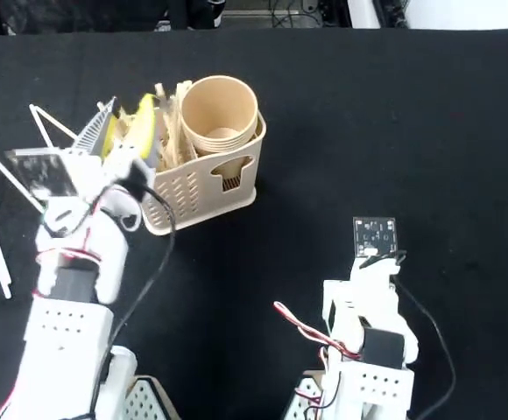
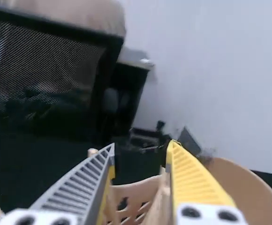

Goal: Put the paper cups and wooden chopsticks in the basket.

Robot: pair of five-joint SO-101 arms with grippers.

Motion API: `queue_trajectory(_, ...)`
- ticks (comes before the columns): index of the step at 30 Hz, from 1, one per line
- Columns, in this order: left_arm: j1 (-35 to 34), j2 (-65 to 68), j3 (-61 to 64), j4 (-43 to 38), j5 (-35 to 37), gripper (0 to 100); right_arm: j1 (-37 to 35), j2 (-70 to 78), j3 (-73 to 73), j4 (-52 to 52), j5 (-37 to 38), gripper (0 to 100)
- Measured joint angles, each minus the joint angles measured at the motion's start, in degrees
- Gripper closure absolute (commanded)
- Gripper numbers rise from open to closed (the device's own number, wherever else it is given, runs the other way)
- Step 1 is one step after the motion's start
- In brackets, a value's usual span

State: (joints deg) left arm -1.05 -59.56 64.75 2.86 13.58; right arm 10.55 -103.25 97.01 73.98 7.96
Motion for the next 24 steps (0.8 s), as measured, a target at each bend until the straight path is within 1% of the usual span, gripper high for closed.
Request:
queue_trajectory(4, -6.0, -0.1, -11.9, 18.5, 0.3, 81, 0.0, 0.0, 0.0, 0.0, 0.0, 98.5)
queue_trajectory(7, -12.6, -0.2, -20.4, 32.4, -0.2, 81, 0.0, 0.0, 0.0, 0.0, 0.0, 98.5)
queue_trajectory(9, -17.4, 0.4, -24.4, 40.2, -2.5, 81, 0.0, 0.0, 0.0, 0.0, 0.0, 98.5)
queue_trajectory(11, -22.5, 2.2, -26.6, 45.8, -5.1, 81, 0.0, 0.0, 0.0, 0.0, 0.0, 98.5)
queue_trajectory(13, -27.5, 5.8, -27.3, 48.3, -7.5, 81, 0.0, 0.0, 0.0, 0.0, 0.0, 98.5)
queue_trajectory(17, -36.0, 17.1, -29.2, 49.0, -12.2, 81, 0.0, 0.0, 0.0, 0.0, 0.0, 98.5)
queue_trajectory(21, -41.5, 32.7, -33.8, 49.0, -17.0, 81, 0.0, 0.0, 0.0, 0.0, 0.0, 98.5)
queue_trajectory(24, -44.7, 45.5, -40.0, 49.0, -20.0, 81, 0.0, 0.0, 0.0, 0.0, 0.0, 98.5)
